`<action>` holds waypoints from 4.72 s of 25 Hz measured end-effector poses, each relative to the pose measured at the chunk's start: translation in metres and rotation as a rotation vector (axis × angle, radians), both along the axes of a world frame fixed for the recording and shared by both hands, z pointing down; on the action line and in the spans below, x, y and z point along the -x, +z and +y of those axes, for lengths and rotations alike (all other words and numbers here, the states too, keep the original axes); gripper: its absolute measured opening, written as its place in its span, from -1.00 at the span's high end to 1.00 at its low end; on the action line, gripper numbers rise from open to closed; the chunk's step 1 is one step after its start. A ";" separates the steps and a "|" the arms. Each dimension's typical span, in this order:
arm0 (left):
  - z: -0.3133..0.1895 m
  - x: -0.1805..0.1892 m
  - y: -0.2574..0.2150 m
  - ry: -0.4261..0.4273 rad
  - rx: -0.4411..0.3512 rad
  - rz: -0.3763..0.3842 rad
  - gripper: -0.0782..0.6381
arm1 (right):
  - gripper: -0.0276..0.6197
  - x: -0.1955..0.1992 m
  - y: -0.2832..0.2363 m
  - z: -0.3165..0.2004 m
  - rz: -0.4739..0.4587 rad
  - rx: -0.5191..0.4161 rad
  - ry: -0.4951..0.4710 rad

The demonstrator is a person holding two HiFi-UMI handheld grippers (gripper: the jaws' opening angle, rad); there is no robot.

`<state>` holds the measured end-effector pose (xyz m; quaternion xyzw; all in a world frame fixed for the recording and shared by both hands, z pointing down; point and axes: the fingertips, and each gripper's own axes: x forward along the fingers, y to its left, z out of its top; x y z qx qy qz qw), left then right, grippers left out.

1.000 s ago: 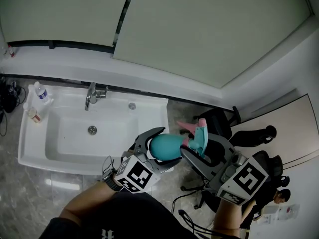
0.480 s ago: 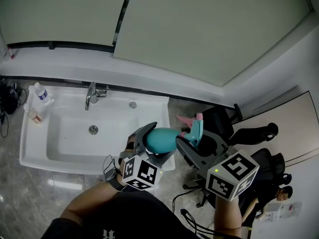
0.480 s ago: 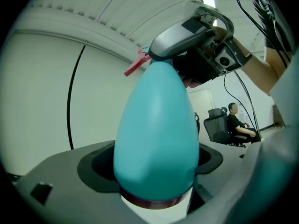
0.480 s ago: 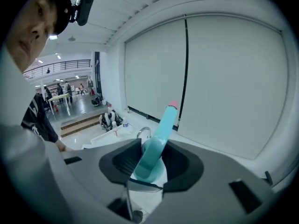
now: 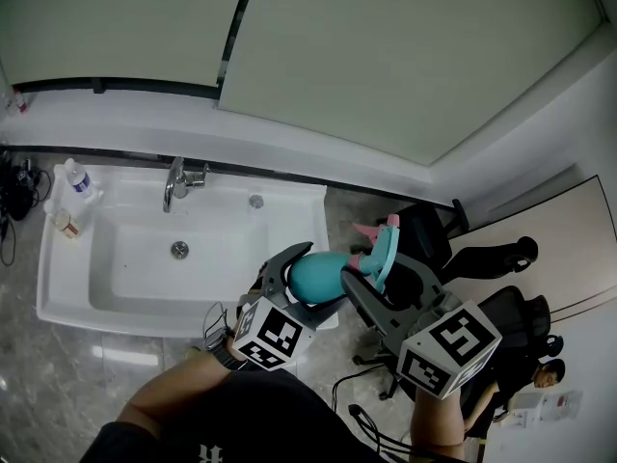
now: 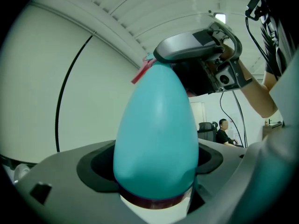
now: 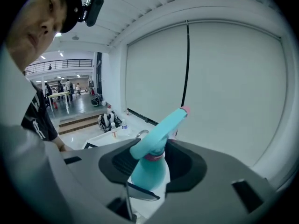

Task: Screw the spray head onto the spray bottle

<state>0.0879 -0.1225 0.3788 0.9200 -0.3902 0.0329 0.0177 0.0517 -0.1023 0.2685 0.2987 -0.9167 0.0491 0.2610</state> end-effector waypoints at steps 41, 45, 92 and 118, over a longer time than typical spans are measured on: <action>0.037 0.001 -0.051 0.293 -0.047 0.279 -0.43 | 0.06 -0.047 -0.077 0.022 -0.270 -0.087 -0.549; 0.054 -0.007 -0.061 0.423 -0.035 0.292 -0.43 | -0.01 -0.012 -0.065 0.036 -0.344 -0.067 -0.739; 0.015 0.005 0.002 0.143 0.130 0.008 -0.43 | 0.49 0.010 -0.001 -0.001 -0.065 0.229 -0.236; 0.044 -0.010 -0.040 0.388 0.154 0.203 -0.43 | 0.52 0.009 -0.046 0.022 -0.361 0.134 -0.498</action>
